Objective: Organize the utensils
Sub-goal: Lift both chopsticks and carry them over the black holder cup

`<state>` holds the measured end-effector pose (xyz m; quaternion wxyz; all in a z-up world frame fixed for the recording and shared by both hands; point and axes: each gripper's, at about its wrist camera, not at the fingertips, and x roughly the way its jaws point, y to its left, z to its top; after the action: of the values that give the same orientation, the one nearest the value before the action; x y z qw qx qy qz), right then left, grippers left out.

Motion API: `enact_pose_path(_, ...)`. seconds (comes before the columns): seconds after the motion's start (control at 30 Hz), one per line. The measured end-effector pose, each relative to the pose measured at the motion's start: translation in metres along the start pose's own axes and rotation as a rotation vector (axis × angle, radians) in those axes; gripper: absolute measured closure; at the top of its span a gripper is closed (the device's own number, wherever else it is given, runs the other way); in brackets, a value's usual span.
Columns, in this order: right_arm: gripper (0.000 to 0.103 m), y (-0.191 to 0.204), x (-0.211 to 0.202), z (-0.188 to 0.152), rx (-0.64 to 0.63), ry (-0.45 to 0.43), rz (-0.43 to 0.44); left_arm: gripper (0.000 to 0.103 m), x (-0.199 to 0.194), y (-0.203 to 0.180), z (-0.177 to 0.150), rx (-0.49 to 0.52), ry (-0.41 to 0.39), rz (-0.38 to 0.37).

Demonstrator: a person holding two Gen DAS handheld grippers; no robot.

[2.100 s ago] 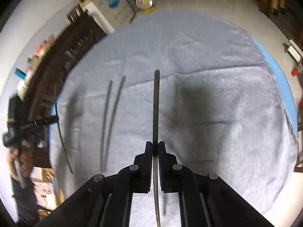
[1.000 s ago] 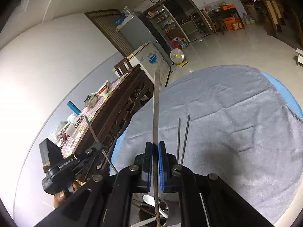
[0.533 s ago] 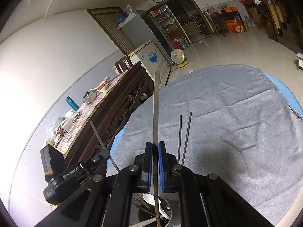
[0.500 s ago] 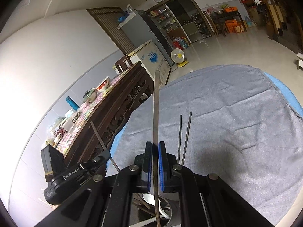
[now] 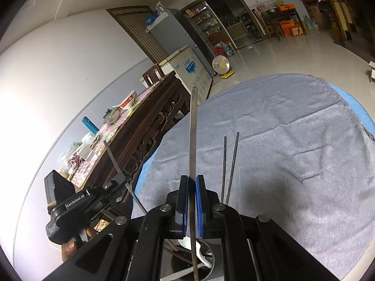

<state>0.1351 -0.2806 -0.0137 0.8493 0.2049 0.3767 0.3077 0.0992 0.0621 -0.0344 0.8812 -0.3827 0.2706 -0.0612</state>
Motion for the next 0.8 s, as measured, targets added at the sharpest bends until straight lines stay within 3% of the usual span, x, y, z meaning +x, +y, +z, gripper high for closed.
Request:
enact_pose_path(0.27,0.096,-0.002,0.003,-0.001,-0.001,0.008,-0.002,0.098,-0.023,0.029,0.018,-0.112,-0.075,-0.003)
enact_pose_path(0.43,0.096,-0.001,0.004,-0.002,-0.006,0.012,0.000,0.098,-0.061,0.031,0.037,-0.097,-0.179,0.014)
enact_pose_path(0.53,0.096,-0.001,0.005,-0.002,-0.004,0.000,0.003,0.098,-0.083,0.033,0.032,-0.087,-0.214,0.038)
enact_pose_path(0.63,0.096,0.001,0.008,-0.001,-0.009,-0.002,0.003,0.098,-0.087,0.035,0.016,-0.085,-0.209,0.079)
enact_pose_path(0.8,0.096,0.004,0.012,-0.003,-0.016,0.012,0.008,0.098,-0.057,0.025,-0.003,-0.062,-0.143,0.101)
